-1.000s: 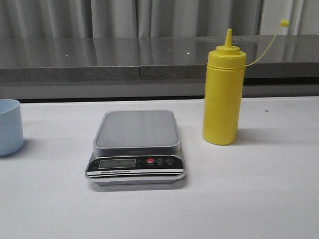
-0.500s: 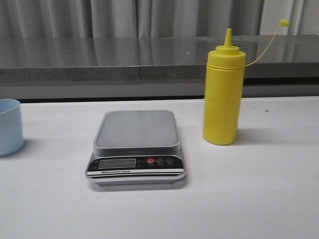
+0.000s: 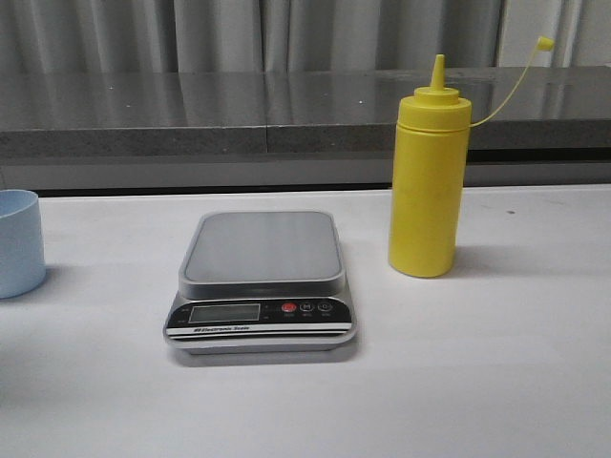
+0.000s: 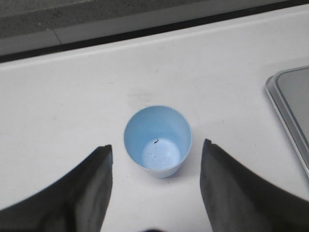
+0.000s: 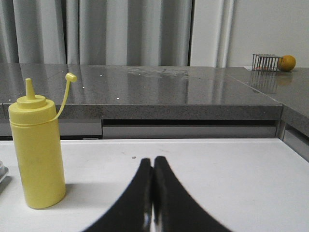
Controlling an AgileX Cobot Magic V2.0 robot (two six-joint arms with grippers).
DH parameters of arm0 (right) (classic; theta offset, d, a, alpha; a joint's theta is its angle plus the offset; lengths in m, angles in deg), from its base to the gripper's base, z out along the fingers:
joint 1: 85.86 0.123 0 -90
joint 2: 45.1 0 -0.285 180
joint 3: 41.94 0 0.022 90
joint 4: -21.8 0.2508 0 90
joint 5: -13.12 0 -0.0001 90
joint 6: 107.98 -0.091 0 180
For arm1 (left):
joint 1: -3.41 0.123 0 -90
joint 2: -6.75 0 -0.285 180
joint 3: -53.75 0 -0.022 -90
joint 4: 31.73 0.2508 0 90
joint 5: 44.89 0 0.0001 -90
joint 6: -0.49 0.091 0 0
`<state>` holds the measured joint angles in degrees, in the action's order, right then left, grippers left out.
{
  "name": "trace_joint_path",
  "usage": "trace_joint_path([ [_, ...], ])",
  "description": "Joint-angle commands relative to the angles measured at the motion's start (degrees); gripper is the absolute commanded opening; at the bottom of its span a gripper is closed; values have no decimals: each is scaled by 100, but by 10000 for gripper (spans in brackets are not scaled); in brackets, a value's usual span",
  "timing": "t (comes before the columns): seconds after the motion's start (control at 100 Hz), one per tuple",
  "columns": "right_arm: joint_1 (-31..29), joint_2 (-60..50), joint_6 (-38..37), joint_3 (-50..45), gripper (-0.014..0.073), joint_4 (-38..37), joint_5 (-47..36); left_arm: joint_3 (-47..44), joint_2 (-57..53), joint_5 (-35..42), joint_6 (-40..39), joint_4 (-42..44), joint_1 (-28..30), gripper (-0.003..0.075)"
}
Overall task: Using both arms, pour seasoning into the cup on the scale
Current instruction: 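Lower the left gripper and grasp the light blue cup rim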
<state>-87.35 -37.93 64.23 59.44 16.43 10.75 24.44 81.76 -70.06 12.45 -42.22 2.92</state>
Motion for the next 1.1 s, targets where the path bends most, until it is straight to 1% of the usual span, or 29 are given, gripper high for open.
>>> trace_joint_path([
  [0.0,-33,-86,22,-16,-67,-60,-438,537,300,0,-459,-67,192,400],
  [0.1,-33,-86,22,-16,-67,-60,-438,906,737,-288,-502,-67,383,400],
  [0.19,-33,-86,22,-16,-67,-60,-438,1176,1156,-470,-502,-67,421,400],
  [0.3,-33,-86,22,-16,-67,-60,-438,1417,1622,-573,-502,-67,421,400],
  [0.45,-33,-86,22,-16,-67,-60,-438,1630,2116,-525,-502,-67,421,400],
  [0.61,-33,-86,22,-16,-67,-60,-438,1695,2545,-611,-502,-67,421,400],
  [0.72,-33,-86,22,-16,-67,-60,-438,1698,2829,-430,-502,-67,421,400],
  [0.83,-33,-86,22,-16,-67,-60,-438,1698,3086,-409,-502,-67,421,400],
  [1.03,-33,-86,22,-16,-67,-60,-438,1698,3296,-300,-502,-67,421,398],
  [1.09,-33,-86,22,-16,-67,-60,-438,1698,3300,-311,-502,-67,421,381],
])
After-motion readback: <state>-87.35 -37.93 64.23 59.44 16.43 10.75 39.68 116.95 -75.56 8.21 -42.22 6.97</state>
